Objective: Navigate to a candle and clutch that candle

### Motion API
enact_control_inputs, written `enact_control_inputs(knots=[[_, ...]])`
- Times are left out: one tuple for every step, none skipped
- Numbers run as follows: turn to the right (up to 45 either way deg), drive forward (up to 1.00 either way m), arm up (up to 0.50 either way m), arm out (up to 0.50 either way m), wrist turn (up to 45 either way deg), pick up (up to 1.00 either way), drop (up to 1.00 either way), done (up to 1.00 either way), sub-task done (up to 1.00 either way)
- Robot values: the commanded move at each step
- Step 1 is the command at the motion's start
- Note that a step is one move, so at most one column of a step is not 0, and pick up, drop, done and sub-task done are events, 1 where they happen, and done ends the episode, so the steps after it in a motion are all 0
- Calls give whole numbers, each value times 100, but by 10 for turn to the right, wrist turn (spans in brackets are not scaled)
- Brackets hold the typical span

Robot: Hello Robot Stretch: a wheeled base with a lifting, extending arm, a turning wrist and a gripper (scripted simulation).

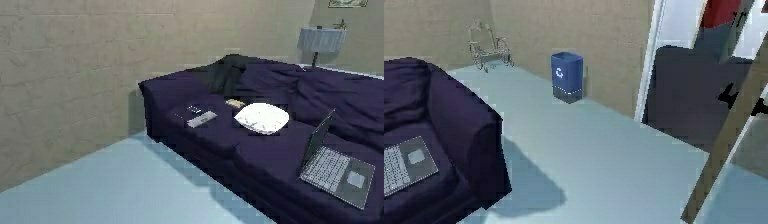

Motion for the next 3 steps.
enact_control_inputs(knots=[[-450,0,0,0,0,0,0,0,0],[-450,0,0,0,0,0,0,0,0],[-240,0,0,0,0,0,0,0,0]])
